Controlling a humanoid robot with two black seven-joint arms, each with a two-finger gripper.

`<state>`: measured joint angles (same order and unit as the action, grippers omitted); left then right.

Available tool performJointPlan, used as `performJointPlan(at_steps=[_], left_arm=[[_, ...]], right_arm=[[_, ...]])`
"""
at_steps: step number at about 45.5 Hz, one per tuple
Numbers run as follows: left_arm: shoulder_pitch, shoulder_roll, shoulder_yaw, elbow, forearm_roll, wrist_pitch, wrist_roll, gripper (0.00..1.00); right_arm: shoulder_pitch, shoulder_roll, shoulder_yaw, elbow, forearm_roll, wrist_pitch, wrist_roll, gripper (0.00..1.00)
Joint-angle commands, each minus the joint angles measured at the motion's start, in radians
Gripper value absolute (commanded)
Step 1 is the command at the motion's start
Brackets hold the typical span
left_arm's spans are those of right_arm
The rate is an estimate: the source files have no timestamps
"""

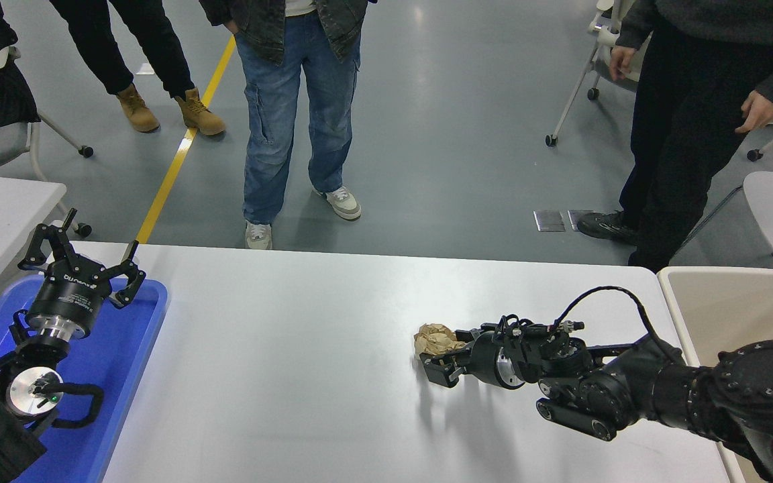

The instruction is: Clean the table surface

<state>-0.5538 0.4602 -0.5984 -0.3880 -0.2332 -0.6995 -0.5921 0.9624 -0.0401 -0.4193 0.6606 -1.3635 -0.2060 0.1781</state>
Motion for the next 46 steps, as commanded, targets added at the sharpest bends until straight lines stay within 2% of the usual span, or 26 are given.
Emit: performJointPlan(at_steps=[1, 6, 8, 11, 13, 30, 46], left_arm=[[0.0, 0.0, 0.0, 0.0, 0.0, 0.0, 0.0, 1.0], [0.0, 0.0, 0.0, 0.0, 0.0, 0.0, 0.0, 1.0], [0.0, 0.0, 0.0, 0.0, 0.0, 0.0, 0.0, 1.0], [0.0, 0.0, 0.0, 0.0, 0.0, 0.0, 0.0, 1.0], [0.0, 0.0, 0.0, 0.0, 0.0, 0.0, 0.0, 1.0], [0.0, 0.0, 0.0, 0.001, 0.0, 0.0, 0.0, 1.0], [0.0, 0.0, 0.0, 0.0, 0.0, 0.0, 0.0, 1.0]], right_arm=[[0.007, 0.006, -0.001, -0.004, 0.0, 0.002, 0.0, 0.47], [0.01, 0.006, -0.001, -0.003, 0.0, 0.005, 0.0, 0.22], [0.012, 0.006, -0.001, -0.001, 0.0, 0.005, 0.0, 0.14], [0.013, 0.008, -0.001, 0.002, 0.0, 0.005, 0.0, 0.1], [0.018, 0.008, 0.001, 0.008, 0.003, 0.007, 0.0, 0.0], [0.124, -0.079, 0.019, 0.163, 0.023, 0.008, 0.001, 0.0], [0.413, -0.412, 0.019, 0.537, 0.141, 0.098, 0.0, 0.0]])
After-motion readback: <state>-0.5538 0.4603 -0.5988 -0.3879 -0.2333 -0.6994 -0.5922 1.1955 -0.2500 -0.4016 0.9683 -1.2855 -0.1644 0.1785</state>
